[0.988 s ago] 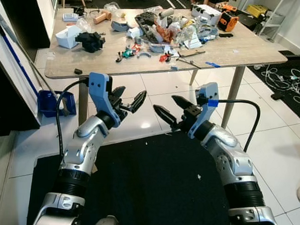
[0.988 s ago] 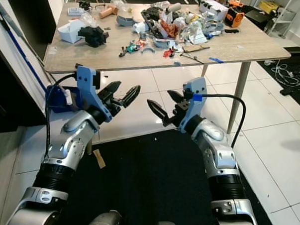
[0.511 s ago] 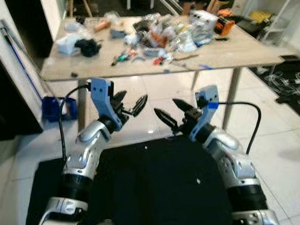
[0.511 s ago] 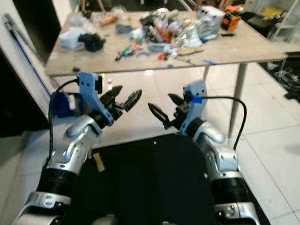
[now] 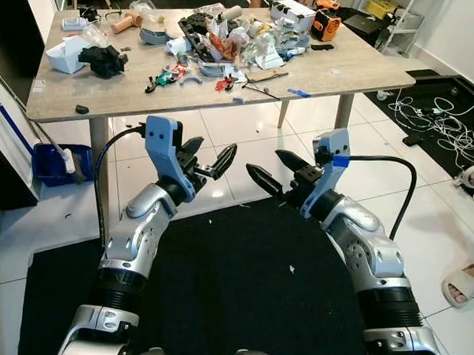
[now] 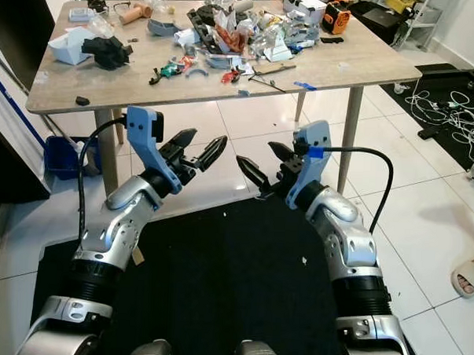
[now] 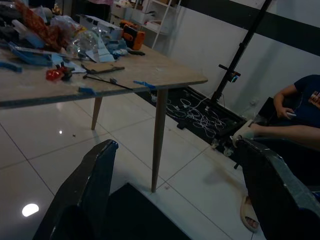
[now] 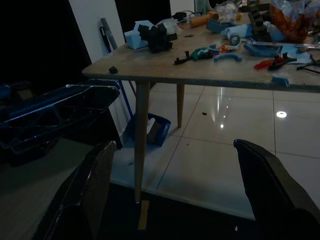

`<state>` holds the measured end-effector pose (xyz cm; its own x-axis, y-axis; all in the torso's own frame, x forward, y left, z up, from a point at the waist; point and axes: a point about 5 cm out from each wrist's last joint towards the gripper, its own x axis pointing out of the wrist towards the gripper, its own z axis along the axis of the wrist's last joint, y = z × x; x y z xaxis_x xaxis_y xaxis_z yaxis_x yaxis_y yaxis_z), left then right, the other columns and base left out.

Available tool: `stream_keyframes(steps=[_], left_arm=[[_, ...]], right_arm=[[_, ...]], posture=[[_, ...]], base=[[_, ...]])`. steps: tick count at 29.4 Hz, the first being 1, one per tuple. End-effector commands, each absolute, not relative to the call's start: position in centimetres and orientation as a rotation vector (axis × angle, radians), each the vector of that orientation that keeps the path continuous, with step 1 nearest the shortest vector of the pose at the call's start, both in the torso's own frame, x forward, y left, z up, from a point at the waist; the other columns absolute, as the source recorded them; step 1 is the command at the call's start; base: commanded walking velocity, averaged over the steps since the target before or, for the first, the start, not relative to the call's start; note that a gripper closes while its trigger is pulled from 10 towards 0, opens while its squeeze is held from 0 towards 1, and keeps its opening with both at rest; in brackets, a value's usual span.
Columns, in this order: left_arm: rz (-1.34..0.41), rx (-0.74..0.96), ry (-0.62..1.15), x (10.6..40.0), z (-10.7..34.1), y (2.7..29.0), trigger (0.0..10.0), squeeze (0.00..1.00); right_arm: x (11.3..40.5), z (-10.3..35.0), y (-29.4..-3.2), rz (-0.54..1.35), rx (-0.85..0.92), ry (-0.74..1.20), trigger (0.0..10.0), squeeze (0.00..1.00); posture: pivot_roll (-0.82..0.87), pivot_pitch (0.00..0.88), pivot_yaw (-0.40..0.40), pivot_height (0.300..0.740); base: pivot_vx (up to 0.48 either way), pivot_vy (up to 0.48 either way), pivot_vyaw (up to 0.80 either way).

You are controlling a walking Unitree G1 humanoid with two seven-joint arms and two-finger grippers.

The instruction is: Picking trash to rubbish bin

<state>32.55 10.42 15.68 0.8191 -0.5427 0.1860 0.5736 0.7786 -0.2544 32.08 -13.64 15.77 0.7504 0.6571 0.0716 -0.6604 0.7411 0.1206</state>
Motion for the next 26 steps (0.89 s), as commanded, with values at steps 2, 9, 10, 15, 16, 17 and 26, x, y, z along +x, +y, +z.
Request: stream_keyframes(steps=[2,9,10,15,16,17,26], left_arm=[[-0.612,-0.298,-0.092,32.53,15.38,10.29,10.0,0.00],[-0.615,-0.299,-0.097,32.56,15.50,10.29,10.0,0.00],[-0.615,-0.299,-0.097,32.56,15.50,10.29,10.0,0.00],[-0.615,-0.298,-0.100,32.56,15.56,10.32,10.0,0.00],[-0.615,-0.297,-0.101,32.56,15.58,10.34,10.0,0.00],[-0.615,-0.297,-0.101,32.56,15.58,10.34,10.0,0.00],[-0.614,-0.295,-0.109,32.55,15.71,10.41,10.0,0.00]], right_arm=[[32.02,15.72,-13.55,0.727,0.153,-0.016,10.0,0.00],[32.06,15.78,-13.56,0.726,0.154,-0.018,10.0,0.00],[32.06,15.78,-13.56,0.726,0.154,-0.018,10.0,0.00],[31.99,15.87,-13.44,0.733,0.138,-0.027,10.0,0.00],[31.95,15.86,-13.35,0.742,0.117,-0.024,10.0,0.00],[31.95,15.86,-13.35,0.742,0.117,-0.024,10.0,0.00],[32.06,15.65,-13.47,0.757,0.092,-0.016,10.0,0.00]], posture=[[-0.07,0.000,-0.047,0.740],[-0.07,0.000,-0.048,0.740],[-0.07,0.000,-0.048,0.740],[-0.07,0.000,-0.048,0.740],[-0.07,0.000,-0.048,0.740],[-0.07,0.000,-0.048,0.740],[-0.07,0.000,-0.046,0.740]], base=[[0.347,0.000,0.00],[0.295,0.000,0.00],[0.255,0.000,0.00],[0.265,0.000,0.00],[0.281,0.000,0.78],[0.281,0.000,0.78],[0.298,0.000,0.78]])
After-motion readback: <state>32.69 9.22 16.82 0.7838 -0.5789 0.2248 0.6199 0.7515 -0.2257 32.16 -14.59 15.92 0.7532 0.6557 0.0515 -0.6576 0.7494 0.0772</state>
